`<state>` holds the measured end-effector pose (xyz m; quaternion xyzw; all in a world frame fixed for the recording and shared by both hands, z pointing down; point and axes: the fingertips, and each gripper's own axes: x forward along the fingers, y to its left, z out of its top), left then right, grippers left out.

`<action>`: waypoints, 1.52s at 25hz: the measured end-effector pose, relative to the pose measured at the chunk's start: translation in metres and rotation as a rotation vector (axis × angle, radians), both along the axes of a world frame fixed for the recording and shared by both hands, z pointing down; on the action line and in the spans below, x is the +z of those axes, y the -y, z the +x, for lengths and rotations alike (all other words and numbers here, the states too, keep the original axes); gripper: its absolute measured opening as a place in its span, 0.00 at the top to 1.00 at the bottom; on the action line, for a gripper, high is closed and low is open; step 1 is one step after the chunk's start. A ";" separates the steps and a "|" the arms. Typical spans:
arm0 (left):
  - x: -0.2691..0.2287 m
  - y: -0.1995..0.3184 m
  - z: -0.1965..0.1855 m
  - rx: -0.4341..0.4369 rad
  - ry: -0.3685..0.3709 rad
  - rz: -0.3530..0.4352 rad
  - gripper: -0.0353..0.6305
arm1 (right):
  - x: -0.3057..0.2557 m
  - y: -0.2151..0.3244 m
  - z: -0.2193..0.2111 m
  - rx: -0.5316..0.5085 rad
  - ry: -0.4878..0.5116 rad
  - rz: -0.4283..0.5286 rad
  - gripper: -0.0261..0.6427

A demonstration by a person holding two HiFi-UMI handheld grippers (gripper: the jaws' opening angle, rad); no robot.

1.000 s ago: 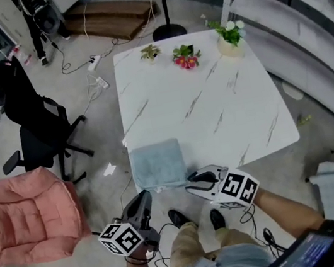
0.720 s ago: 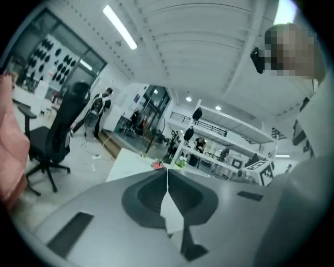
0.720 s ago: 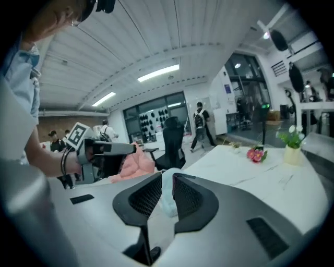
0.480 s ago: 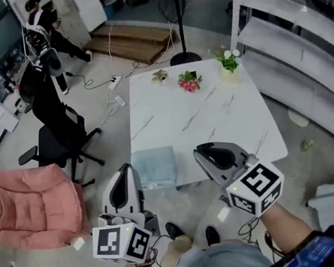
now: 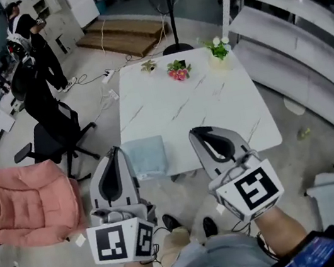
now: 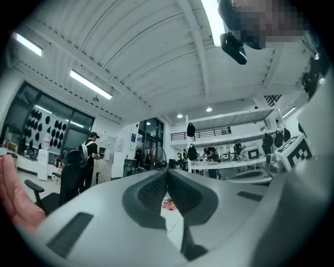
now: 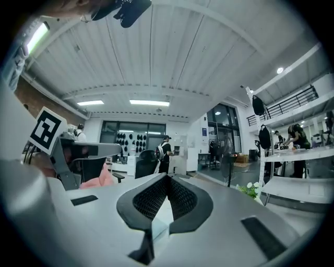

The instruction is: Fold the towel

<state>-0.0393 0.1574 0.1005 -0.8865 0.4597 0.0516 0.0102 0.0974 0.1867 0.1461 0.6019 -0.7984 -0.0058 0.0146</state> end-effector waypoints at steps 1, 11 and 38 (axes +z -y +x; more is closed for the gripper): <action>0.002 -0.001 0.000 -0.004 0.003 -0.001 0.94 | 0.002 -0.002 0.003 0.010 0.006 -0.007 0.93; 0.000 -0.004 -0.003 -0.034 0.014 0.011 0.94 | -0.003 -0.009 0.010 0.041 -0.016 0.030 0.94; -0.001 -0.005 0.019 -0.007 0.006 0.021 0.94 | -0.006 -0.011 0.007 0.025 -0.037 0.054 0.94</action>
